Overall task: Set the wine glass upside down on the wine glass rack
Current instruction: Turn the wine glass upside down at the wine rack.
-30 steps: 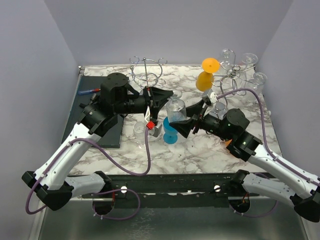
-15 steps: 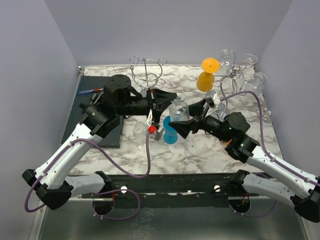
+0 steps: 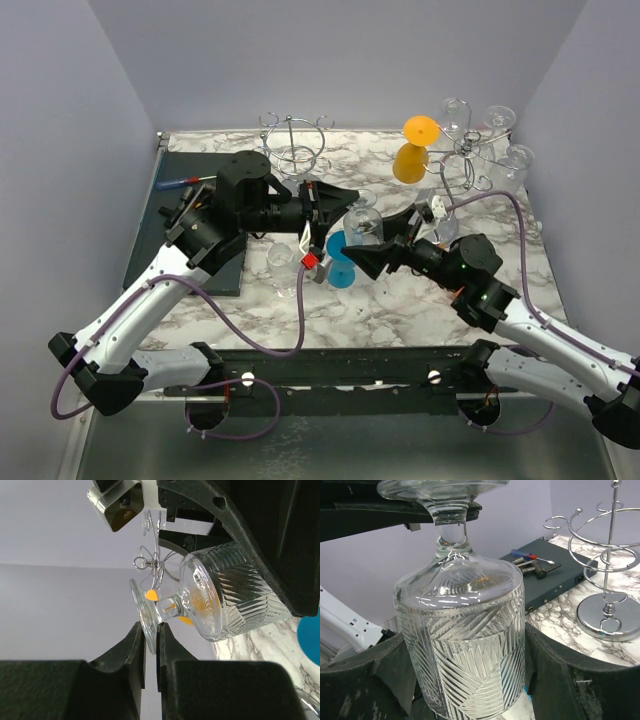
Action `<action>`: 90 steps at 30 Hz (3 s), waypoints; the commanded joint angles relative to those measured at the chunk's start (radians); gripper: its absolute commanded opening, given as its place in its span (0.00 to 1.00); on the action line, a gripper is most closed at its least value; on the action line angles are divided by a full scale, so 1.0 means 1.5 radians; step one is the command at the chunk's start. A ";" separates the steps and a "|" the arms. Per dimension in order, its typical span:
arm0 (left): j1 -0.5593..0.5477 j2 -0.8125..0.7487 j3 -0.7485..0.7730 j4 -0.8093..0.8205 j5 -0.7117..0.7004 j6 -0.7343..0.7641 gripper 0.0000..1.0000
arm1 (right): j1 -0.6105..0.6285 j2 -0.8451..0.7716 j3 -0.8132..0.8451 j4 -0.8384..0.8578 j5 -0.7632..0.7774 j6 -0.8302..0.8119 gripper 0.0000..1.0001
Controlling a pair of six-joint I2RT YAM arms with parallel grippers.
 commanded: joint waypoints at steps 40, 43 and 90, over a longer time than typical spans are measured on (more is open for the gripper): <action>-0.020 -0.064 -0.084 0.064 -0.083 -0.178 0.99 | -0.005 -0.096 -0.188 0.298 0.606 -0.237 0.10; -0.020 -0.068 -0.090 0.065 -0.084 -0.177 0.99 | -0.006 -0.077 -0.185 0.323 0.617 -0.243 0.09; -0.019 -0.067 -0.124 0.084 -0.078 -0.146 0.99 | -0.191 0.126 -0.094 0.322 0.528 -0.122 0.00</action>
